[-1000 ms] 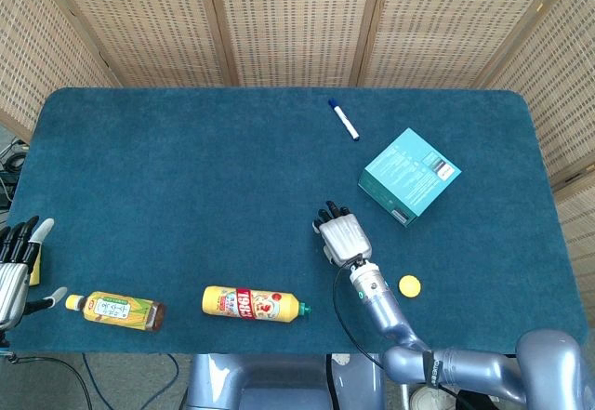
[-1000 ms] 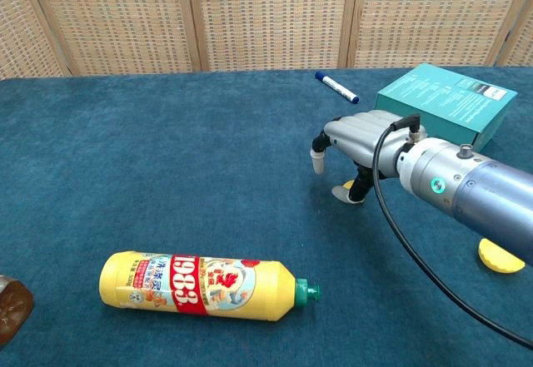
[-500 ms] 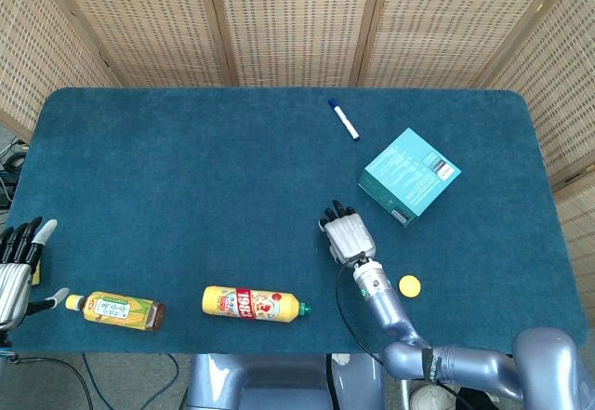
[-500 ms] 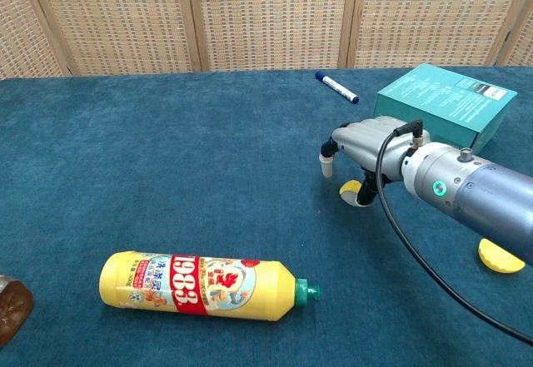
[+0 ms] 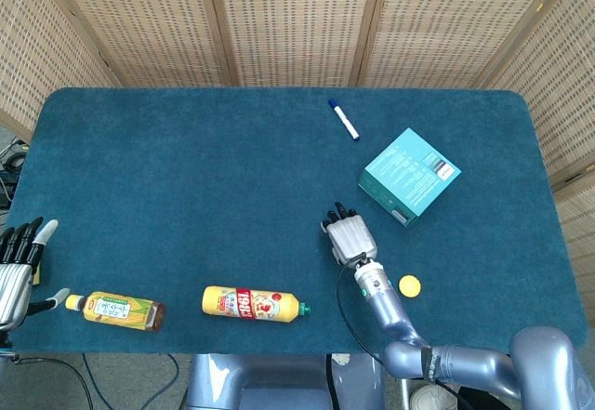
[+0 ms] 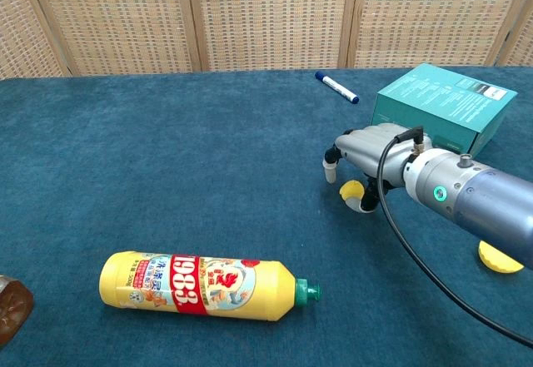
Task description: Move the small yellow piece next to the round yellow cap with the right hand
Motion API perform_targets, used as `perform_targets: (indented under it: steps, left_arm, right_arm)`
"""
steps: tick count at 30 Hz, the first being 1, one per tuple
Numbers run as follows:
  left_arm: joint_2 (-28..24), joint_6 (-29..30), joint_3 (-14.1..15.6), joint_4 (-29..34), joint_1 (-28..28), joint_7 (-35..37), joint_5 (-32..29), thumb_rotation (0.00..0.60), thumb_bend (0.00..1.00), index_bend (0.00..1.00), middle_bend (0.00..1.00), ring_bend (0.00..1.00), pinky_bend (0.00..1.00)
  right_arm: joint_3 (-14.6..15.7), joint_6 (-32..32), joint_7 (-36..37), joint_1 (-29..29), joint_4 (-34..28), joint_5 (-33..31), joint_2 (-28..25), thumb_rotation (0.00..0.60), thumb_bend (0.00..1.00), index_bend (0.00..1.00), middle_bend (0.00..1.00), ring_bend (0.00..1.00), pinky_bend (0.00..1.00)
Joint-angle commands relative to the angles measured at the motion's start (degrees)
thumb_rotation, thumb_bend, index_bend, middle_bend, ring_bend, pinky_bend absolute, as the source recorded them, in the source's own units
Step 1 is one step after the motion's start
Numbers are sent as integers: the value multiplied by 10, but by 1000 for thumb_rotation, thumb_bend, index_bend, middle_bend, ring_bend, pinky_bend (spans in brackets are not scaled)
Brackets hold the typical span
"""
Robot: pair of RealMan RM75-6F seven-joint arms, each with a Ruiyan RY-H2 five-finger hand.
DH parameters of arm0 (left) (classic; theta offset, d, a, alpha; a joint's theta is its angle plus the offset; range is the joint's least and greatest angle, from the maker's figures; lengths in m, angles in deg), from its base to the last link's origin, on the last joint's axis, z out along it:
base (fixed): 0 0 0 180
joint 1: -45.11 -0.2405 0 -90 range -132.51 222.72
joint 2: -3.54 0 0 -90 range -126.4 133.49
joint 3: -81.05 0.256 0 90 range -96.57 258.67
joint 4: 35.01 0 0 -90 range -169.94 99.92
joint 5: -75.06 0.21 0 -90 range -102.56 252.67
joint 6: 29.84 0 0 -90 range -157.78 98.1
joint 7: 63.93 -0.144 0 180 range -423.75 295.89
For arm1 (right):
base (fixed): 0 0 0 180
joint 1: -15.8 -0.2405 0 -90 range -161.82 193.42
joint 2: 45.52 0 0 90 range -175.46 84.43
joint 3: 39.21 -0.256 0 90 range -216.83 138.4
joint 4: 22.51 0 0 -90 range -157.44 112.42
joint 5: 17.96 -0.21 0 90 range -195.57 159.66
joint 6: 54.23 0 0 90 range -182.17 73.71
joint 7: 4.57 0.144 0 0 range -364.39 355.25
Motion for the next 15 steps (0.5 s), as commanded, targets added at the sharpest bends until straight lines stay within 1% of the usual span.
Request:
perform_targets:
  steps: [1, 7, 15]
  left_arm:
    - [0, 0, 0, 0, 0, 0, 0, 600, 51, 0, 0, 0, 0]
    - [0, 0, 0, 0, 0, 2, 1, 600, 51, 0, 0, 0, 0]
    - [0, 1, 1, 0, 0, 1, 2, 600, 52, 0, 0, 0, 0]
  right_arm:
    - [1, -1, -1, -1, 2, -4, 2, 600, 380, 329, 194, 68, 241]
    - [2, -2, -4, -5, 11, -13, 4, 600, 379, 331, 194, 74, 241]
    - [5, -6, -8, -7, 22, -29, 3, 600, 375, 367, 203, 80, 241]
